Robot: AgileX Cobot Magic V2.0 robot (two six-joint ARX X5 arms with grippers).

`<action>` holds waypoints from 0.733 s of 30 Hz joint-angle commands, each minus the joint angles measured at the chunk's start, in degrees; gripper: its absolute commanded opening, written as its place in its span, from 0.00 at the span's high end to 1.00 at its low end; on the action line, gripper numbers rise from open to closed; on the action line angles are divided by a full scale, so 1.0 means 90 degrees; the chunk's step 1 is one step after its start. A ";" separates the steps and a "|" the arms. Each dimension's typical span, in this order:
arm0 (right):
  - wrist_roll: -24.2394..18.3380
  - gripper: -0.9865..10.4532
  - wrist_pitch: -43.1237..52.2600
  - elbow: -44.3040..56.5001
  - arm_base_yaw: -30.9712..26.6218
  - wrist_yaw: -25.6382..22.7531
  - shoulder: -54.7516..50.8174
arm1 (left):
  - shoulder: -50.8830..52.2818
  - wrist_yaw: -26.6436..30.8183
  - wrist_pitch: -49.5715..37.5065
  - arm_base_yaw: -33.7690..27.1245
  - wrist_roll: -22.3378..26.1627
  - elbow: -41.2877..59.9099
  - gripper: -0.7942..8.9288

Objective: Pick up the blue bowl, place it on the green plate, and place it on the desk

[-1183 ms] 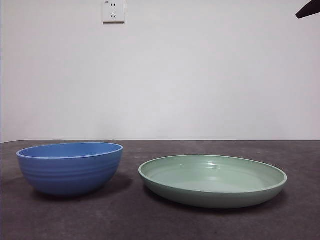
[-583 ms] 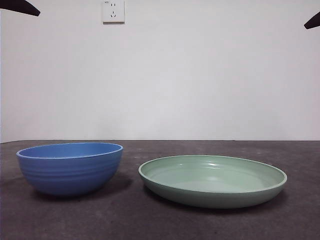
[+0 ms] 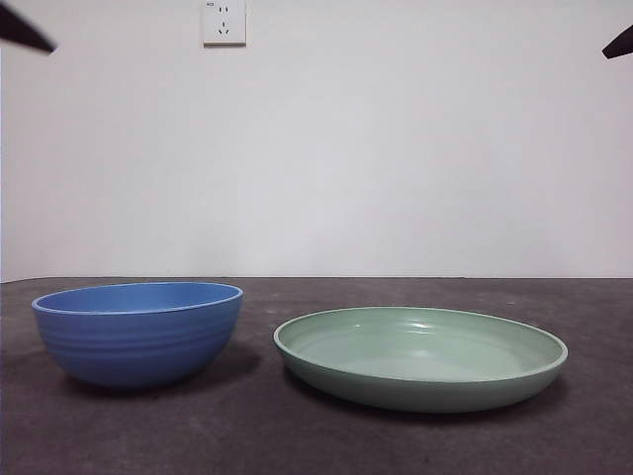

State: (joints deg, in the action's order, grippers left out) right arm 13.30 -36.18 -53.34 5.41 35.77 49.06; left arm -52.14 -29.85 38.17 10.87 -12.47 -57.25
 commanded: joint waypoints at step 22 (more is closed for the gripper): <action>-0.0075 0.46 -0.0347 -0.0087 0.0056 0.0029 0.0034 | -0.3376 0.0413 0.0641 -0.0415 0.1003 -0.0143 0.28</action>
State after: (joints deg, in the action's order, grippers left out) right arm 13.30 -39.68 -53.34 5.65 35.83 49.06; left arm -81.30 -26.04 44.25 7.14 -4.91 -57.28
